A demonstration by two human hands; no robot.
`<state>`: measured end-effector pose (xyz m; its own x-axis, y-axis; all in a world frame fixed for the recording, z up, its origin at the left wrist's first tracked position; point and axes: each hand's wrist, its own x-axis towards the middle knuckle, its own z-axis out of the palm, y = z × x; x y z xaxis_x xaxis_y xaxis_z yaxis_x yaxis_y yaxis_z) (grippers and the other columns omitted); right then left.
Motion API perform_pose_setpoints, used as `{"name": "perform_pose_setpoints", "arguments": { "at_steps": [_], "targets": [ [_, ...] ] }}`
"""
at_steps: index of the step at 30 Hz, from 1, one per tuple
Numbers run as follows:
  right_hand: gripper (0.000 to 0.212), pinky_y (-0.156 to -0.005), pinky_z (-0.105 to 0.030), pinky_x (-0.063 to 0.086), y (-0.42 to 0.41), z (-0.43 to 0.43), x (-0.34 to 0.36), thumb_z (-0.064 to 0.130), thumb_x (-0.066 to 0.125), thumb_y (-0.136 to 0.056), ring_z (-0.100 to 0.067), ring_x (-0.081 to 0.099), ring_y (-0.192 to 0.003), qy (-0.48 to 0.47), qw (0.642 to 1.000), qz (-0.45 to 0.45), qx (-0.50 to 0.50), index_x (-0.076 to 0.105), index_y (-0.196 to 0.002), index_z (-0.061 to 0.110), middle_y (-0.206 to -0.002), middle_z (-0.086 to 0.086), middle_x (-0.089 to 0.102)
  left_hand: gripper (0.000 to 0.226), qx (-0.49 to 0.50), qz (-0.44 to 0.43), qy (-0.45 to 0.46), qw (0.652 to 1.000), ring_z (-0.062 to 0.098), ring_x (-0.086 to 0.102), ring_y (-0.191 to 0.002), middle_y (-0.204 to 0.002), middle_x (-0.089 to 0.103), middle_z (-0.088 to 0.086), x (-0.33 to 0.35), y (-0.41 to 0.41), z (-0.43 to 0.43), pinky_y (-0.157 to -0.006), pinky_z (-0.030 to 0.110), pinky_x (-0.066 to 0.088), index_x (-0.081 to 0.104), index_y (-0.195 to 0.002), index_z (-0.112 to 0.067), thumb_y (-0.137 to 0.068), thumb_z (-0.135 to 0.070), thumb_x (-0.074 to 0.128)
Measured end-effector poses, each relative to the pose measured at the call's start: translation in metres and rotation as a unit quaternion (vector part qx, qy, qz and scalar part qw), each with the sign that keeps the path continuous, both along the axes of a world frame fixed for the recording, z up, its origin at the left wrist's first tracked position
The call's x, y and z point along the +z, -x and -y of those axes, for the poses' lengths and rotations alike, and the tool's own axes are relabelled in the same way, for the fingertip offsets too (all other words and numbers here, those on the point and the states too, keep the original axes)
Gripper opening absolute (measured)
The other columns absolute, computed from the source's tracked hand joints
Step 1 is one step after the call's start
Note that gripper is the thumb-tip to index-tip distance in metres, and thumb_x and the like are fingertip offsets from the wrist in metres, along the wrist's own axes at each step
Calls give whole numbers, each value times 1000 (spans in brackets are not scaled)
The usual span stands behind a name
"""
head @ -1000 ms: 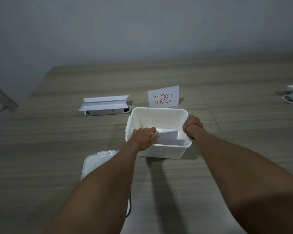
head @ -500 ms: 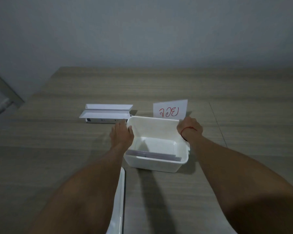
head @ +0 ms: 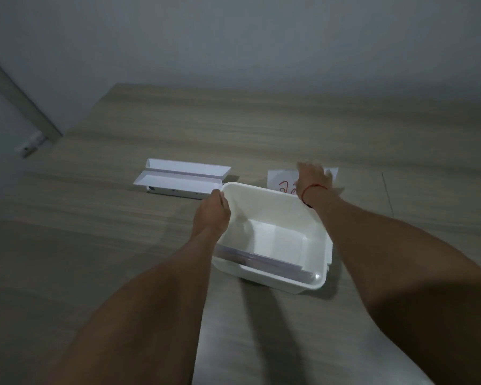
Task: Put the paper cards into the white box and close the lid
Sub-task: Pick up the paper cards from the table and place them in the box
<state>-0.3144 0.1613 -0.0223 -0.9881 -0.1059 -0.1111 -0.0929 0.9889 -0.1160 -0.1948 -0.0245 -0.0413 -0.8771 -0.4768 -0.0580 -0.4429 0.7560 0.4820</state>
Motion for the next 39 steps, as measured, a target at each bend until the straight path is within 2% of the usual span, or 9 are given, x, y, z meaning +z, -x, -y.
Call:
{"name": "perform_pose_setpoints", "arguments": {
  "at_steps": [3,8,12,15,20,24,27,35,39],
  "targets": [
    [33,-108,-42,32,9,0,-2,10,48,-95,-30,50,-128,-14,1000,-8,13,55,-126,16,-133,-12,58,38,5,-10,1,1000,38,60,-100,-108,65,22,-2,5,-1,-78,37,43,55,-107,0,-102,-24,26],
    [28,-94,-38,47,-3,-3,9,12,48,-95,-36,60,-115,35,998,-11,43,59,-121,14,-126,-19,61,38,17,-22,-32,999,39,60,-100,-108,65,22,1,1,0,-79,38,44,56,-109,-1,-101,-26,28],
    [33,-94,-40,44,-22,-6,29,13,46,-95,-35,57,-115,61,992,-93,57,54,-126,19,-125,-15,61,39,41,-40,-83,995,40,59,-104,-112,63,23,8,-11,-3,-79,37,44,52,-116,-2,-100,-31,30],
    [43,-97,-39,37,-35,-9,51,8,42,-95,-33,53,-118,65,984,-158,55,50,-134,24,-126,-13,59,32,24,-23,-82,996,39,57,-108,-116,60,22,11,-24,-5,-76,35,39,50,-119,-4,-100,-22,32],
    [38,-97,-40,35,-46,-14,86,13,37,-99,-34,53,-116,104,969,-217,51,50,-134,21,-123,-15,60,52,3,55,-87,995,36,48,-130,-145,45,17,17,-39,-7,-102,41,42,27,-151,-19,-99,-12,33],
    [33,-95,-40,37,-64,-18,106,22,31,-103,-34,55,-113,115,962,-241,57,54,-125,13,-120,-15,63,46,-8,58,-105,993,36,53,-121,-137,52,18,19,-51,-14,-89,37,44,38,-144,-18,-99,-11,33],
    [33,-94,-39,38,-79,-21,108,23,33,-102,-34,56,-112,142,965,-210,68,56,-121,11,-119,-16,64,48,-23,56,-121,991,37,54,-118,-134,53,19,20,-57,-21,-83,35,41,36,-145,-22,-99,-10,31],
    [29,-89,-36,47,-125,-31,69,23,41,-99,-32,60,-108,200,978,23,59,60,-117,12,-121,-16,65,60,-32,59,-139,988,38,48,-128,-143,47,20,29,-75,-33,-98,39,41,20,-153,-25,-98,-5,31],
    [27,-94,-31,43,-145,-30,53,21,46,-98,-30,57,-115,202,972,103,59,62,-116,10,-127,-13,61,53,-32,39,-168,984,38,54,-118,-132,54,21,27,-80,-36,-83,36,42,31,-148,-21,-97,-6,31]
  ]
}}
